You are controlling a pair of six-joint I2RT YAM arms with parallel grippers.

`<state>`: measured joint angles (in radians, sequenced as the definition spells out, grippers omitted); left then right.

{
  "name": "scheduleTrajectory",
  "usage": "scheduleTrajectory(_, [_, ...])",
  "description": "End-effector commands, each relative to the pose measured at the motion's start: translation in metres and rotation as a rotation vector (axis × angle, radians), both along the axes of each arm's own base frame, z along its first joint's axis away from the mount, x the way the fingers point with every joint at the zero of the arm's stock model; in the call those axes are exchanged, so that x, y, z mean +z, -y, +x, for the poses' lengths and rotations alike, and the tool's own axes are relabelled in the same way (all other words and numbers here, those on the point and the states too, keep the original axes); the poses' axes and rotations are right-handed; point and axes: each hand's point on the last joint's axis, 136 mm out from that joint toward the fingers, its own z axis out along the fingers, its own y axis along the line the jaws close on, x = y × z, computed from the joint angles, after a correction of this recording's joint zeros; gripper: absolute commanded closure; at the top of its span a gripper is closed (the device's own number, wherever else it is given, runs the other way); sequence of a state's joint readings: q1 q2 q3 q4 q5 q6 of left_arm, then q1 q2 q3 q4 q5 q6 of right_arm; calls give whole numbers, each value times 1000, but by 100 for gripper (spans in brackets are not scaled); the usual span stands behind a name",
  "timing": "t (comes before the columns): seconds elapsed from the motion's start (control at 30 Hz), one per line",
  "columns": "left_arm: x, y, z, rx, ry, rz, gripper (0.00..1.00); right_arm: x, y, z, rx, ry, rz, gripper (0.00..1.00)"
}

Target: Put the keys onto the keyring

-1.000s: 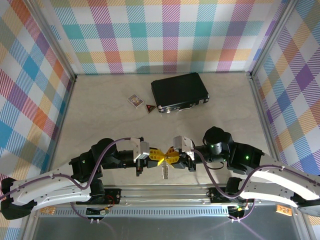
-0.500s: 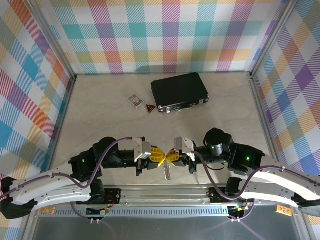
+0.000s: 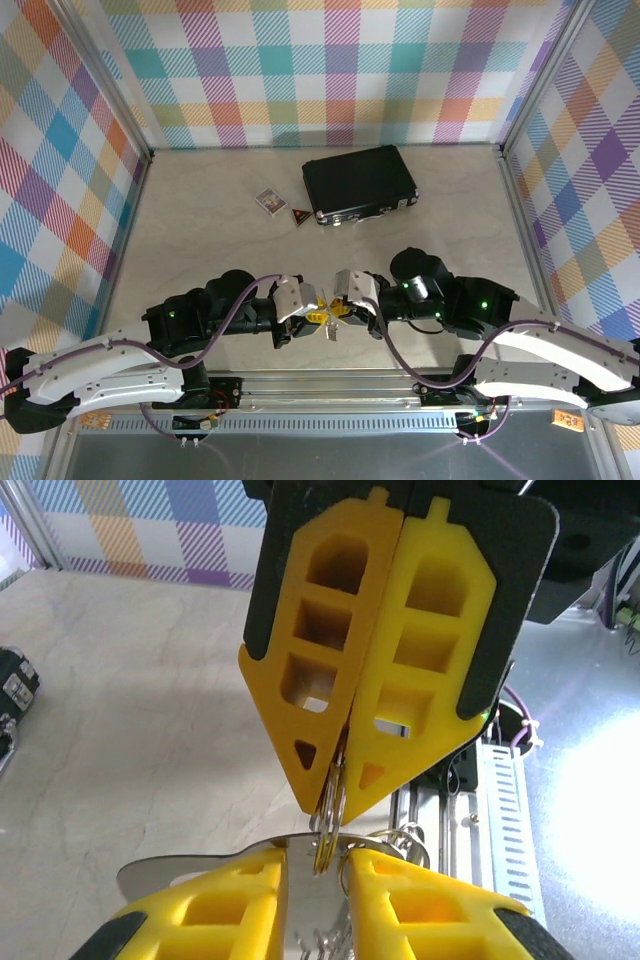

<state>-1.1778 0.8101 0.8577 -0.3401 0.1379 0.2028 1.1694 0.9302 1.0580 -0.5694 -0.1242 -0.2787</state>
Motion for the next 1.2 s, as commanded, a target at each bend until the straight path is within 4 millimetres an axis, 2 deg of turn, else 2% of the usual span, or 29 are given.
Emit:
scheduleTrajectory(0.0, [16, -1, 3, 7, 37, -17, 79, 7, -1, -3, 23, 15, -8, 100])
scheduleTrajectory(0.3, [23, -9, 5, 29, 64, -17, 78, 5, -2, -4, 33, 5, -21, 100])
scheduleTrajectory(0.57, [19, -2, 4, 8, 58, -10, 81, 2, -5, -7, 51, -12, -29, 100])
scheduleTrajectory(0.77, [19, 3, 3, -7, 53, -16, 86, 2, -5, -8, 55, -18, -31, 100])
scheduleTrajectory(0.9, [20, 5, 1, -20, 53, -26, 99, 2, -4, -9, 56, -20, -30, 100])
scheduleTrajectory(1.03, [27, 5, -2, -33, 55, -55, 100, 4, -4, -7, 41, -19, -20, 100])
scheduleTrajectory(1.13, [42, 3, -3, -29, 68, -125, 100, 7, -3, -4, 13, -19, -2, 100])
scheduleTrajectory(1.17, [48, 2, -4, -29, 76, -158, 100, 9, -3, -3, 6, -21, 10, 96])
